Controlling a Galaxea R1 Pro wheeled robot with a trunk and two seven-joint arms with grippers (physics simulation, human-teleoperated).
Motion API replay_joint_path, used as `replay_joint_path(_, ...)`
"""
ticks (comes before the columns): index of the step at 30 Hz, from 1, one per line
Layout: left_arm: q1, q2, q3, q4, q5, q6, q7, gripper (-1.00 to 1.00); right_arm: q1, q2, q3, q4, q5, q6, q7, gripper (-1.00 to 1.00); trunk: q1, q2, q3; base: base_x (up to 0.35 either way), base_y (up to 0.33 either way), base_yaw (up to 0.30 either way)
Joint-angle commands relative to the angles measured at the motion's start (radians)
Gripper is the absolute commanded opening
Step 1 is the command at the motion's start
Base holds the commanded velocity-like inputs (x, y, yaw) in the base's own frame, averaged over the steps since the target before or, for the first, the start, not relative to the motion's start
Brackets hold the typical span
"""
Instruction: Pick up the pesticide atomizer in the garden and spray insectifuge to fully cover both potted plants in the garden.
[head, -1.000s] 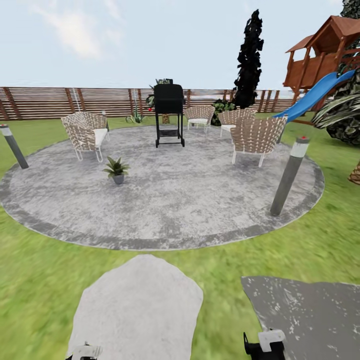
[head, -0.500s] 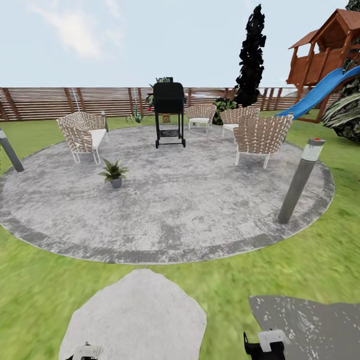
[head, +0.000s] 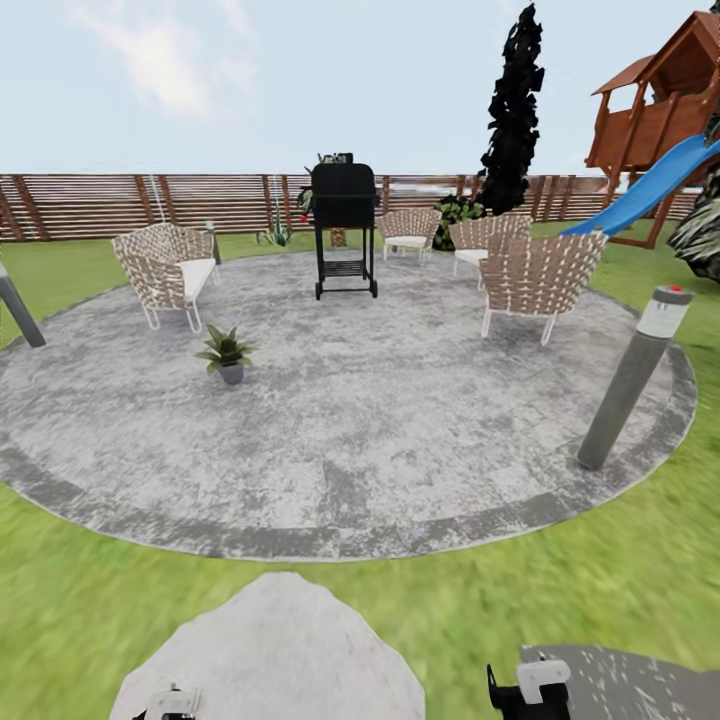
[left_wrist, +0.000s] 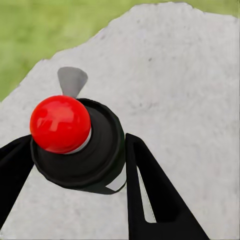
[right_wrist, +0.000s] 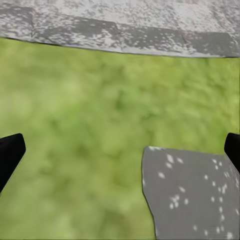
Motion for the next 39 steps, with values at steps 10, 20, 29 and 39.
replay_joint_path(10,-0.001,0.000,-0.008,0.001,0.011,-0.003,-0.004,-1.00,-0.001,0.000,-0.004,0.001,0.011,-0.002,-0.007,1.00,0.000,0.000,-0.001,0.338,0.000,0.044)
replay_joint_path(20,-0.001,0.000,-0.008,0.001,0.011,-0.003,-0.004,-1.00,-0.001,0.000,-0.004,0.001,0.011,-0.002,-0.007,1.00,0.000,0.000,-0.001,0.338,0.000,0.008)
replay_joint_path(29,-0.001,0.001,-0.008,0.001,0.012,-0.003,-0.004,-1.00,-0.001,0.000,-0.004,0.001,0.011,-0.002,-0.007,1.00,0.000,0.000,-0.001,0.338,0.000,0.000)
replay_joint_path(39,-0.001,0.002,-0.008,0.001,0.012,-0.003,-0.004,-1.00,-0.001,0.000,-0.004,0.001,0.011,-0.002,-0.006,1.00,0.000,0.000,-0.001,0.338,0.000,0.000)
